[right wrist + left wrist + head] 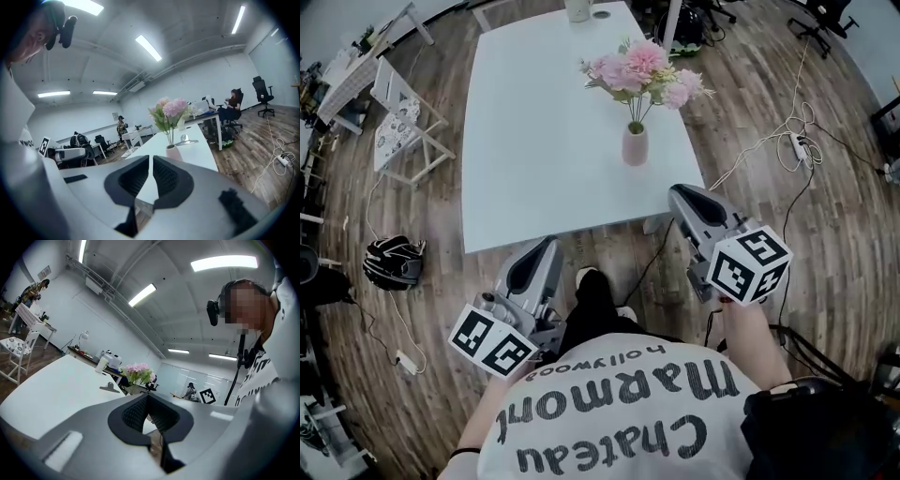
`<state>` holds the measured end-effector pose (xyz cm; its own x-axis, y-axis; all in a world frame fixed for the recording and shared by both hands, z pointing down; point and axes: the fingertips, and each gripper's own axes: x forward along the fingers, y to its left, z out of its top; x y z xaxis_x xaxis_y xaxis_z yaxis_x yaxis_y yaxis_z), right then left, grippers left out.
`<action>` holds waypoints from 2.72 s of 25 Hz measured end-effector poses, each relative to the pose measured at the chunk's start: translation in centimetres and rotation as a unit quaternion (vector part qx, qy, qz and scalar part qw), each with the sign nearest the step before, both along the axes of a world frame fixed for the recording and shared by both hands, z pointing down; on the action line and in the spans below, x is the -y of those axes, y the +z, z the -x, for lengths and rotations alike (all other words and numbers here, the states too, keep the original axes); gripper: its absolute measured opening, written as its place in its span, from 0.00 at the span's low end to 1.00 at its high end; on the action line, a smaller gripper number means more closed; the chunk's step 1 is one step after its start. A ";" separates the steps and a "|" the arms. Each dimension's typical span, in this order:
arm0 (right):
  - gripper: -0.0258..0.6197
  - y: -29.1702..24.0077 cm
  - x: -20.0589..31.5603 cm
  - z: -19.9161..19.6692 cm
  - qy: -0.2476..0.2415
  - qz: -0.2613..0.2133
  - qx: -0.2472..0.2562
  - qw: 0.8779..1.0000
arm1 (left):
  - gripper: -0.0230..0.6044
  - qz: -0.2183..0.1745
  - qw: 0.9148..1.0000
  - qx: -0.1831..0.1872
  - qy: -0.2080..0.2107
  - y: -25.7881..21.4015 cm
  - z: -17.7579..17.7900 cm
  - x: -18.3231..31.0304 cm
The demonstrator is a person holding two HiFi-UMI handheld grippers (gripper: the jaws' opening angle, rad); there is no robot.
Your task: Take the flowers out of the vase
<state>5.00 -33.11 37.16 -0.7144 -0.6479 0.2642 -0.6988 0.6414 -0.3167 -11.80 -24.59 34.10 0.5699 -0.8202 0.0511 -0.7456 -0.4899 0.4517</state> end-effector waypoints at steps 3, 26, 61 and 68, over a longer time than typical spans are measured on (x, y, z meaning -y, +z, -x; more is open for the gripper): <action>0.06 0.1 2.6 0.5 0.019 -0.001 0.009 1.000 | 0.04 0.004 1.000 0.003 0.013 0.5 0.5 2.6; 0.22 0.9 15.9 2.3 0.134 -0.016 0.023 0.991 | 0.04 0.003 0.995 -0.025 0.102 1.5 4.9 19.1; 0.06 -13.8 15.5 -1.3 0.034 -0.215 0.107 0.970 | 0.04 -0.018 1.000 0.009 0.000 -1.5 -0.7 14.5; 0.06 -15.9 11.1 -3.1 0.002 -0.246 0.114 0.963 | 0.04 -0.031 0.999 0.019 -0.033 -2.5 -2.1 9.7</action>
<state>8.10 -44.18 21.30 -0.7143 -0.6580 -0.2384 -0.6503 0.7499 -0.1215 -9.68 -34.33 31.63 0.5131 -0.8581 0.0198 -0.7931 -0.4652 0.3931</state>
